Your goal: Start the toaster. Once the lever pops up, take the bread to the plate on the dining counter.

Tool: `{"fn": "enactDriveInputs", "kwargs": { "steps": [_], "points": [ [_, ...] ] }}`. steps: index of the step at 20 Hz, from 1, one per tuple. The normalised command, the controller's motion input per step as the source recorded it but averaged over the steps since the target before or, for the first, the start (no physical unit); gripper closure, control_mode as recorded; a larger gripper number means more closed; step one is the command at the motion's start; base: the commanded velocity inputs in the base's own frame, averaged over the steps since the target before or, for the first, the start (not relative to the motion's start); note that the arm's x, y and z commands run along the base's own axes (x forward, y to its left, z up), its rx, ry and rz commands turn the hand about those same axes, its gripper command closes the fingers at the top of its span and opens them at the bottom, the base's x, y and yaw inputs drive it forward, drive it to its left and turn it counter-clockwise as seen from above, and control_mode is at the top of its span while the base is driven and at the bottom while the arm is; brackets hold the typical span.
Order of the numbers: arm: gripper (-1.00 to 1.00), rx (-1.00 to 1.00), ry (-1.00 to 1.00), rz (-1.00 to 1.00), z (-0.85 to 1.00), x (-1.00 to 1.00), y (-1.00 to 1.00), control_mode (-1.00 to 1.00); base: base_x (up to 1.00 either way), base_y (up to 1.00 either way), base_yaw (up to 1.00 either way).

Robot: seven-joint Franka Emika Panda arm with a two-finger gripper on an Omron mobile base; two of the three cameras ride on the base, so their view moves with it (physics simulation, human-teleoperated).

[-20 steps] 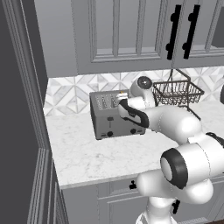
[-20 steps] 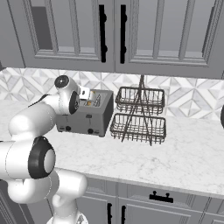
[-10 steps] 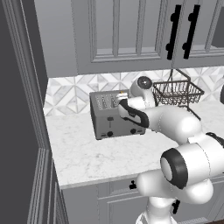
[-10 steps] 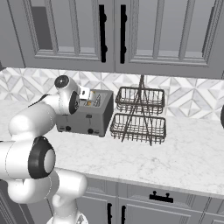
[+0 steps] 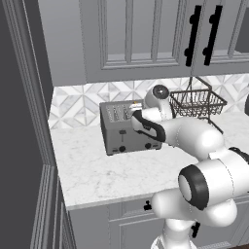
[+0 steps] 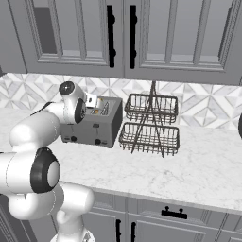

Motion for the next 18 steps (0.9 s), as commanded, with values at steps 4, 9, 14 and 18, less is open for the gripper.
{"fn": "enactDriveInputs", "kwargs": {
  "steps": [4,9,14,18],
  "points": [
    [-1.0,0.0,0.0,0.0,-0.03,0.02,0.0,-1.0,0.0,0.0,0.0],
    [-1.0,0.0,0.0,0.0,-0.09,0.08,0.0,-1.0,0.0,0.0,0.0],
    [-1.0,0.0,0.0,0.0,-0.05,0.08,0.0,-1.0,0.0,0.0,0.0],
    [-1.0,0.0,0.0,0.0,-0.06,0.11,0.0,-1.0,0.0,0.0,0.0]
  ]
}}
